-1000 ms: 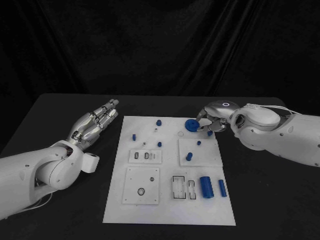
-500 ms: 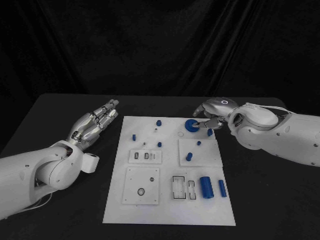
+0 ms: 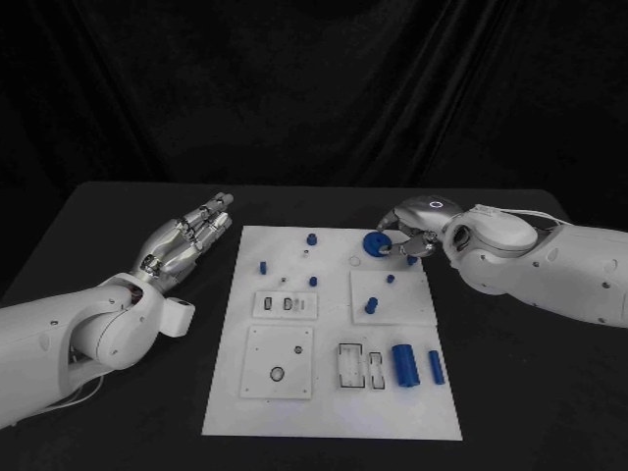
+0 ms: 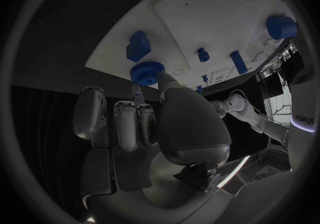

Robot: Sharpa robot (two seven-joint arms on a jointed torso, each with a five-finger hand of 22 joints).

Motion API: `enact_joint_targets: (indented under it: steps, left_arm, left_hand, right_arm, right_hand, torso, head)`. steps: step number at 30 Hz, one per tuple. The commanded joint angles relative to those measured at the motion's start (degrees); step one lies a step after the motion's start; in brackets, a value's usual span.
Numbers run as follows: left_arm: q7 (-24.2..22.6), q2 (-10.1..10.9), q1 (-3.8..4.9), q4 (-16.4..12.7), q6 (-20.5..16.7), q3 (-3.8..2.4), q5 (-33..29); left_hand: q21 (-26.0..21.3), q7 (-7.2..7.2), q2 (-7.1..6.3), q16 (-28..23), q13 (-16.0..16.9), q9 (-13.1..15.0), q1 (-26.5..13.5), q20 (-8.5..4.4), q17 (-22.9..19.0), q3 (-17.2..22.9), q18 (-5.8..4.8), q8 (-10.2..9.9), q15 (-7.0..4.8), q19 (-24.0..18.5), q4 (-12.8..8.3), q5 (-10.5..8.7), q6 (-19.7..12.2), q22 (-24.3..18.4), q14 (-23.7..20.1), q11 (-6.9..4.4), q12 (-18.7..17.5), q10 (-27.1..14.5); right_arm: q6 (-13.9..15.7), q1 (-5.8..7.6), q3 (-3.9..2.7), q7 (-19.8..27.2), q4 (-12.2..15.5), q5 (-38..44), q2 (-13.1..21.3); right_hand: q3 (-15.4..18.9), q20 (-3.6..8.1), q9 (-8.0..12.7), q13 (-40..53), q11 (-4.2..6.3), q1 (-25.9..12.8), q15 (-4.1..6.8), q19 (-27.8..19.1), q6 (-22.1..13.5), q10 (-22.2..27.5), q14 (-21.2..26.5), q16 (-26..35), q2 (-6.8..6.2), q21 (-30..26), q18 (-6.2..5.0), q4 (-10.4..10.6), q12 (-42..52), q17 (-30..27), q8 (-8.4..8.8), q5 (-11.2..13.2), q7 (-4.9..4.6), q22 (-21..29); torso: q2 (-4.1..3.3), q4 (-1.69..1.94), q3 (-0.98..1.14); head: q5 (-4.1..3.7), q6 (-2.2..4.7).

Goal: Assemble the parts on the task board

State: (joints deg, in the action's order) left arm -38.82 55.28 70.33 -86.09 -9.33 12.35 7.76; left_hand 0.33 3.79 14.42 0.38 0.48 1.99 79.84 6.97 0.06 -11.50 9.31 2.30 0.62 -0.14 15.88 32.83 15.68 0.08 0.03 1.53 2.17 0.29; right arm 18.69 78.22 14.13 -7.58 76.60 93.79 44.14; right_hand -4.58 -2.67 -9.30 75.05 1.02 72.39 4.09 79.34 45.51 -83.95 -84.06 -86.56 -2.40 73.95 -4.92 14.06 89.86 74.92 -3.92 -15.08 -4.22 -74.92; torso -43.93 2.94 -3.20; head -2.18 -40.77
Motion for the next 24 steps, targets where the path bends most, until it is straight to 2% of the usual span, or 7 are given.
enact_joint_targets:
  steps: [1,10,15,16,19,23,24]
  left_arm:
    - [-1.68,-0.08,0.08,-0.04,0.85,-0.05,0.07]
    - [-1.63,-0.14,0.08,0.03,1.01,-0.05,0.07]
    - [-1.56,-0.11,0.08,0.05,1.05,-0.05,0.07]
    - [-1.55,-0.1,0.08,0.06,1.05,-0.05,0.07]
    - [-1.5,-0.08,0.07,0.09,1.07,-0.05,0.07]
    - [-1.41,-0.11,0.07,0.14,1.15,-0.05,0.07]
    - [-1.38,-0.12,0.07,0.15,1.19,-0.05,0.07]
  left_hand:
    - [-0.33,0.11,0.05,-0.38,0.08,0.08,0.43,0.36,-0.06,0.29,0.88,0.31,0.37,0.14,0.04,0.23,0.11,-0.08,-0.03,0.36,0.14,0.0]
    - [-0.33,0.11,0.05,-0.38,0.08,0.08,0.43,0.36,-0.06,0.29,0.88,0.31,0.37,0.14,0.04,0.23,0.11,-0.08,-0.03,0.36,0.14,0.0]
    - [-0.33,0.17,0.07,-0.38,0.08,0.08,0.48,0.43,-0.06,0.34,0.88,0.31,0.44,0.14,0.02,0.25,0.08,-0.08,-0.03,0.42,0.15,0.0]
    - [-0.33,0.17,0.07,-0.38,0.08,0.08,0.48,0.43,-0.06,0.34,0.88,0.31,0.44,0.14,0.02,0.25,0.08,-0.08,-0.03,0.42,0.15,0.0]
    - [-0.33,0.2,0.12,-0.38,0.08,0.08,0.5,0.47,-0.06,0.38,0.88,0.31,0.47,0.14,0.03,0.26,0.11,-0.08,-0.03,0.46,0.15,0.0]
    - [-0.33,0.2,0.12,-0.38,0.08,0.08,0.5,0.47,-0.06,0.38,0.88,0.31,0.47,0.14,0.03,0.26,0.11,-0.08,-0.03,0.46,0.15,0.0]
    - [-0.33,0.2,0.12,-0.38,0.08,0.08,0.5,0.47,-0.06,0.38,0.88,0.31,0.47,0.14,0.03,0.26,0.11,-0.08,-0.03,0.46,0.15,0.0]
  right_arm:
    - [-1.66,-0.34,-0.03,-0.29,-0.31,0.14,-0.27]
    - [-1.84,-0.76,-0.03,0.33,-1.12,0.14,-1.01]
    - [-0.89,-0.83,-0.03,1.04,-1.33,0.14,-1.24]
    - [-0.7,-0.84,-0.03,1.17,-1.34,0.14,-1.27]
    - [-0.07,-0.86,-0.03,1.57,-1.4,0.14,-1.36]
    - [0.46,-0.88,-0.03,1.98,-1.42,0.14,-1.41]
    - [0.58,-0.88,-0.03,2.07,-1.41,0.14,-1.4]
  right_hand:
    - [0.02,0.02,-0.12,14.95,-0.4,0.65,-0.23,0.36,-0.32,-6.05,-4.51,-0.31,0.01,0.37,0.77,-0.35,0.14,11.32,0.05,0.0,-0.21,-3.83]
    - [-0.31,-0.01,-0.83,14.95,-0.52,1.11,-0.32,0.4,0.35,-6.05,-4.47,-0.15,0.29,0.3,0.76,-0.69,0.14,11.16,-0.42,-0.11,-0.36,-3.93]
    - [-1.04,0.11,-2.63,14.95,-0.21,1.85,-0.11,0.5,2.09,-6.05,-4.5,-0.17,0.69,0.34,0.77,-1.27,0.14,11.27,-1.5,-2.96,0.08,-4.24]
    - [-1.31,0.24,-3.43,14.95,0.02,2.06,0.05,0.51,2.98,-6.05,-4.52,-0.19,0.78,0.33,0.76,-1.46,0.14,11.31,-2.1,-4.34,0.38,-4.33]
    - [-1.85,0.74,-6.98,14.95,0.6,2.53,0.48,0.55,5.22,-6.05,-4.54,-0.19,0.83,0.27,0.76,-2.32,0.14,11.39,-4.58,-6.84,0.94,-4.6]
    - [-2.25,1.13,-14.43,14.95,0.86,3.2,0.68,0.63,4.39,-6.05,-4.56,-0.11,1.4,0.06,0.74,-4.3,0.14,11.44,-11.13,-8.27,1.33,-5.0]
    - [-2.4,1.21,-17.21,14.95,1.1,3.48,0.73,0.76,3.71,-6.05,-4.61,-0.15,1.43,0.11,0.77,-4.97,0.14,11.53,-13.83,-8.55,1.37,-5.22]
  torso:
    - [0.0,-0.03,0.0]
    - [-0.01,-0.01,0.02]
    - [0.0,-0.02,0.02]
    - [0.0,-0.02,0.02]
    - [0.0,-0.07,0.01]
    - [0.0,0.02,0.01]
    - [0.0,0.03,0.01]
  head:
    - [0.09,-0.14]
    - [-0.03,-0.24]
    - [0.05,-0.26]
    - [0.05,-0.26]
    - [0.05,-0.3]
    - [0.0,-0.32]
    - [0.0,-0.31]
